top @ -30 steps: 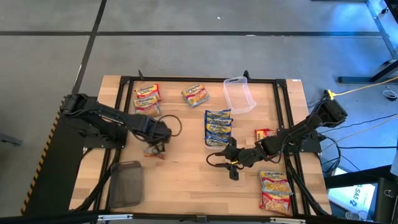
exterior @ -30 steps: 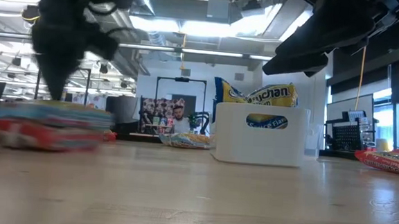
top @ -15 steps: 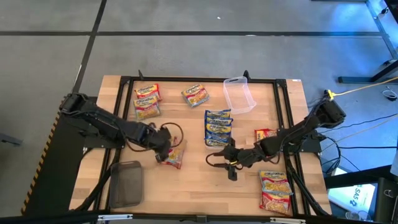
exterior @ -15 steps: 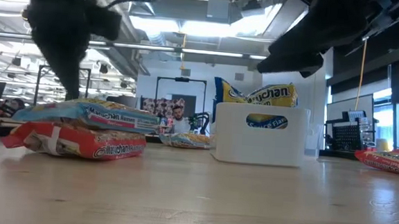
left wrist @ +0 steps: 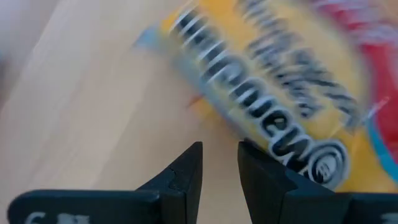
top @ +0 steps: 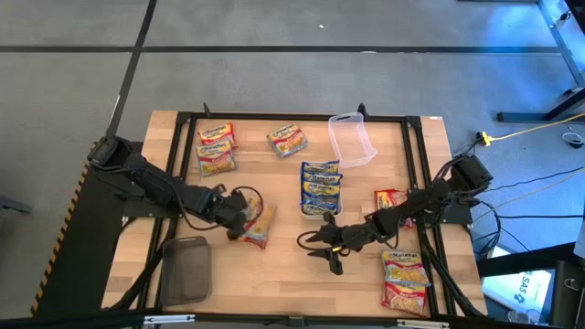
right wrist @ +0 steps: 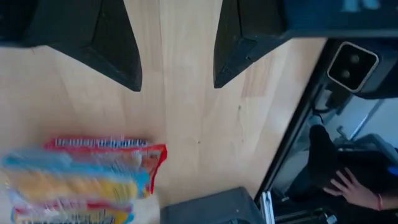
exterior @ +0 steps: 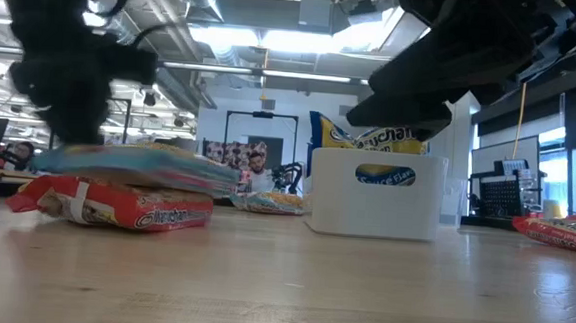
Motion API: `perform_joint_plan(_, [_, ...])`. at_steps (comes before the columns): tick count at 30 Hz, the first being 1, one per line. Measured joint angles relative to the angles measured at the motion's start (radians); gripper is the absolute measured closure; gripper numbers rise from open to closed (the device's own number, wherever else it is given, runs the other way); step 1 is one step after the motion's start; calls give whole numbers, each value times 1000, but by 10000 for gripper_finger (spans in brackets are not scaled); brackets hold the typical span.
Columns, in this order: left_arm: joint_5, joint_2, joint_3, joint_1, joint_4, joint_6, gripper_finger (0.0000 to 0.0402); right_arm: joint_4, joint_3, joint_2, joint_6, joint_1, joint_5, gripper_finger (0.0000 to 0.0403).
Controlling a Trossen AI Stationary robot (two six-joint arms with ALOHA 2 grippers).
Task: Sort Maruchan noodles
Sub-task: Put the light blue noodle pack in the transparent bin
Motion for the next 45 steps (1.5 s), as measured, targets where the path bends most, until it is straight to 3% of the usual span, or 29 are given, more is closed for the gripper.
perform_joint_plan(4, [-38,-9,41,-35,291,178,305,7,0,-1,-3,0,0,231])
perform_joint_plan(8, [38,22,42,-48,529,297,305,-6,0,-1,-4,0,0,231])
perform_joint_plan(14, [-51,73,38,-85,456,176,305,-38,0,-1,29,0,-4,231])
perform_joint_plan(22, [-62,176,45,-97,238,-12,305,-33,0,-1,37,28,-15,231])
perform_joint_plan(27, [-95,118,41,-99,-22,-172,305,-34,0,-1,46,71,29,231])
perform_joint_plan(30, [-120,34,33,-112,-71,-271,305,-34,0,-1,47,93,65,231])
perform_joint_plan(34, [-283,-44,39,-153,139,-270,305,-35,0,-1,47,101,124,231])
perform_joint_plan(37, [-357,-30,38,-175,330,-170,305,-27,0,7,47,89,168,231])
perform_joint_plan(41, [-378,58,38,-170,484,-70,305,-2,0,46,47,83,216,231])
perform_joint_plan(45, [-443,168,38,-148,606,-65,305,37,8,103,73,84,236,231])
